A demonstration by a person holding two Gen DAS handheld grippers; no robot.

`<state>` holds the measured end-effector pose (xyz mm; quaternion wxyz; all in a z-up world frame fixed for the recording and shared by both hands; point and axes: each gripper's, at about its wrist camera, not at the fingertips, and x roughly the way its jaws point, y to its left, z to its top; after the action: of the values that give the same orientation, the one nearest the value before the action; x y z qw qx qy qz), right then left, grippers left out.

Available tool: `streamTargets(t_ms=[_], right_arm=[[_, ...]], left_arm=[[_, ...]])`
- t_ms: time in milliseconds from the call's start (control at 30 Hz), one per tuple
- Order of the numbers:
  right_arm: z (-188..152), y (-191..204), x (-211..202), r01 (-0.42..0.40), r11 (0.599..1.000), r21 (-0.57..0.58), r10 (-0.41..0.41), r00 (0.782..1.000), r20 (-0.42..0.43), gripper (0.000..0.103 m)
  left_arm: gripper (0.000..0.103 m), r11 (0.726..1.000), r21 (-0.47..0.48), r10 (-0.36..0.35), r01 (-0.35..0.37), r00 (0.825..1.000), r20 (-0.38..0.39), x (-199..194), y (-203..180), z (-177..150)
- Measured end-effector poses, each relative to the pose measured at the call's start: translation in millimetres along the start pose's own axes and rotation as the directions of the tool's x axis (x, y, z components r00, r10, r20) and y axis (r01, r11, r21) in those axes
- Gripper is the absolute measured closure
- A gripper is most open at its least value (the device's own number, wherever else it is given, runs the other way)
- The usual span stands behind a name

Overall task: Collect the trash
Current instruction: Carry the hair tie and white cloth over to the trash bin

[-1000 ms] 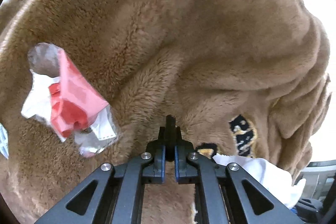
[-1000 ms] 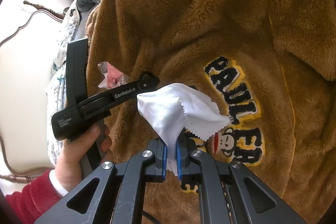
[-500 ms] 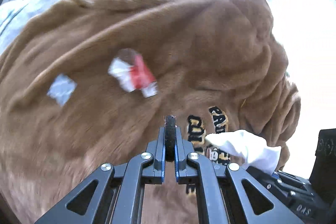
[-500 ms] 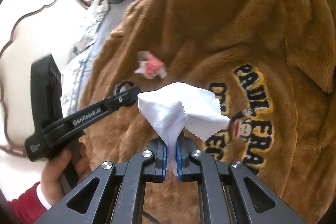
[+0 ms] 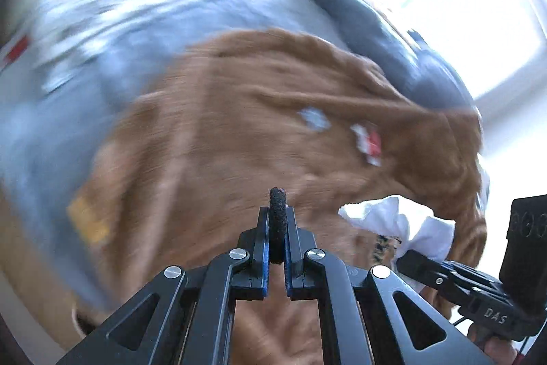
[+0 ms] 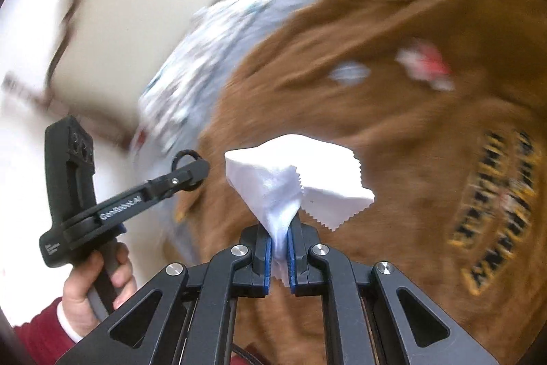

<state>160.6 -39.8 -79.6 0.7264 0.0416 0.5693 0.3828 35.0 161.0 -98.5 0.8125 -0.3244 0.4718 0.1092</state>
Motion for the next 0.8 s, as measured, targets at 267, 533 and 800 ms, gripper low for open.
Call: streamTargets(t_ms=[267,533,800], right_arm=[[-55,176,82,-0.233,0.915,-0.330,0.141,0.950,-0.279,0.096],[-157,291,171,-0.410,0.788,-0.460,0.084,0.811,-0.578,0.096],[-245,330,264,-0.455,0.724,-0.518,-0.080,0.690,-0.719,0.096]], left_arm=[[0.097,0.906,-0.393,0.210,-0.156,0.973,0.099,-113,168,-89],[0.097,0.710,-0.669,0.322,-0.219,0.946,0.033,-159,279,-203],[0.097,0.562,-0.801,0.307,-0.205,0.951,-0.028,-113,356,-278]])
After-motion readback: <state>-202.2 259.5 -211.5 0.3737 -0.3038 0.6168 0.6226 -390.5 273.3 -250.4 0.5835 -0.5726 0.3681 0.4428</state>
